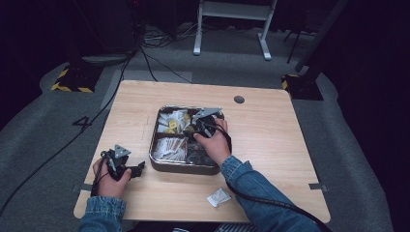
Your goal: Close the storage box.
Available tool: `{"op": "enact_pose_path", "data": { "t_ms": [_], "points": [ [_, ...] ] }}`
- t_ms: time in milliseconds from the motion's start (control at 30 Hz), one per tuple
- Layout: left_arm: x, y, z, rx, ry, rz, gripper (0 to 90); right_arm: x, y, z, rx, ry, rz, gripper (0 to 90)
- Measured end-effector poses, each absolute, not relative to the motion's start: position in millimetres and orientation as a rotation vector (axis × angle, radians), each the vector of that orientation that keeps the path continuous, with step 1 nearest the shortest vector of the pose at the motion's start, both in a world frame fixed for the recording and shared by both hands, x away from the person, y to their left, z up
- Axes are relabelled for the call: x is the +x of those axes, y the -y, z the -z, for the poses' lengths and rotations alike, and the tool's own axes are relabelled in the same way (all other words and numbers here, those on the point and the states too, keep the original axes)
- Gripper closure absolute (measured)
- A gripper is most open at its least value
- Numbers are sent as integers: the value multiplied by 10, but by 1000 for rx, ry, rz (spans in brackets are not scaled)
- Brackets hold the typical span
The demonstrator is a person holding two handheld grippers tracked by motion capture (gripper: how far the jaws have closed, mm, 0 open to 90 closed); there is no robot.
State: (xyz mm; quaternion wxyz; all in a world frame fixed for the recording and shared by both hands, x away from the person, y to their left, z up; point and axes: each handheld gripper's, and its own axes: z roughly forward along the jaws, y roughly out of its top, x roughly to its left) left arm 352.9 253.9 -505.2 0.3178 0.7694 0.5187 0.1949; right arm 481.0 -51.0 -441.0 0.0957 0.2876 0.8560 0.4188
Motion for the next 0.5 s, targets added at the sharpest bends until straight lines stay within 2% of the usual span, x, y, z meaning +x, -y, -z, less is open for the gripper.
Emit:
{"op": "enact_pose_path", "data": {
  "t_ms": [267,367,500],
  "points": [
    [3529,-2538,5054,2023,-1365,-515,153,4794,514,4421,847,-2532,-1246,586],
    [3529,-2538,5054,2023,-1366,-516,153,4799,521,4409,844,-2509,-1289,495],
    [3529,-2538,5054,2022,-1365,-515,153,4789,532,4344,829,-2482,-1308,442]
  ]
}}
